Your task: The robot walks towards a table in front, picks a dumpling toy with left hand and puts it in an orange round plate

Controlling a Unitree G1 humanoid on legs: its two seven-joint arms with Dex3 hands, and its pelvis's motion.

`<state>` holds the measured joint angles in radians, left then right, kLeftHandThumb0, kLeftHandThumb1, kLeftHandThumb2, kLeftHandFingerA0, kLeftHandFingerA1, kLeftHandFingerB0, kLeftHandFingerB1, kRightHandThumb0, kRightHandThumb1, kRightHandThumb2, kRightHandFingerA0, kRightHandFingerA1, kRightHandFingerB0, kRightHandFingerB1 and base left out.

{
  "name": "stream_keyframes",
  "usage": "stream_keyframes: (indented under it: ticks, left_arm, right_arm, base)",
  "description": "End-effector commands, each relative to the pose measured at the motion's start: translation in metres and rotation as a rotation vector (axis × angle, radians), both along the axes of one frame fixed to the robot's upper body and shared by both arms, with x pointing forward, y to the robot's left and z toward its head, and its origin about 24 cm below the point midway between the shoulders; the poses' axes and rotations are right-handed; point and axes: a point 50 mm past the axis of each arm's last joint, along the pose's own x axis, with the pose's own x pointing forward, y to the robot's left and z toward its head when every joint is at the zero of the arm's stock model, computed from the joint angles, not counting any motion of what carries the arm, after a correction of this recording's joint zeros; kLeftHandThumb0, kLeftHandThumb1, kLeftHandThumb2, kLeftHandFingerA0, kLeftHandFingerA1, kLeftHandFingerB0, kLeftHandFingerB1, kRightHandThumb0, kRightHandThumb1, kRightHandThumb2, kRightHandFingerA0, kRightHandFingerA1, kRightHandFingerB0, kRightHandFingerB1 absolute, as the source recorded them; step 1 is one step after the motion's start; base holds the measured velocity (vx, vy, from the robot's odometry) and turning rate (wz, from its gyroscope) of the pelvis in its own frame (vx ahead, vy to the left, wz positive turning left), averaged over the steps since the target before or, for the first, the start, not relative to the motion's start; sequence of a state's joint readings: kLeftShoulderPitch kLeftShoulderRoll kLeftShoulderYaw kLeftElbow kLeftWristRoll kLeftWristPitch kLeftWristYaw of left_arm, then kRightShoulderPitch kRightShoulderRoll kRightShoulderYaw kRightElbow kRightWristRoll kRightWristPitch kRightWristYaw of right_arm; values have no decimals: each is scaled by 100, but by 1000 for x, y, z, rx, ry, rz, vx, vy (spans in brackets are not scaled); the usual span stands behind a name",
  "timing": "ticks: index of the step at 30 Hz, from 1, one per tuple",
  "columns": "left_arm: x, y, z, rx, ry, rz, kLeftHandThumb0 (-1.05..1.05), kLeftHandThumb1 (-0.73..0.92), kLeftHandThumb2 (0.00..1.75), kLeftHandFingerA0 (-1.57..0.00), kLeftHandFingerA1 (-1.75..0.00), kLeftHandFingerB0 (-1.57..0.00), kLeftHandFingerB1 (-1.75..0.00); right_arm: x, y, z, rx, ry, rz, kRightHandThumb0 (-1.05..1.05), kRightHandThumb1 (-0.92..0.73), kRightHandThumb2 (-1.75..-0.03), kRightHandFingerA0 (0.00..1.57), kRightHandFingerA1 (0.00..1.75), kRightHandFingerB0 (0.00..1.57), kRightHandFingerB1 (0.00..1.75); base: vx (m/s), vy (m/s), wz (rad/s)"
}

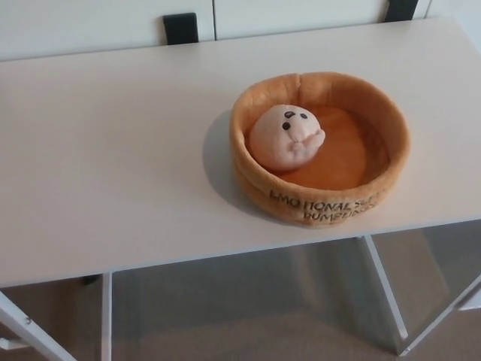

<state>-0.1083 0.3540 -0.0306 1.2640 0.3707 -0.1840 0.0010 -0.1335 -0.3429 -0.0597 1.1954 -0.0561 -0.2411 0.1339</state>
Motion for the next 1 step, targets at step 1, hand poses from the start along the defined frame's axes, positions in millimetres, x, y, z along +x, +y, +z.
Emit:
stream_keyframes:
  ticks: [1]
  left_arm:
    - [1,8,5,0,-35,30,-31,57,58,-77,-96,-28,-30]
  right_arm:
    - [1,-5,2,0,0,-21,-26,-58,-102,43,69,7,47]
  base:
    - [0,0,0]
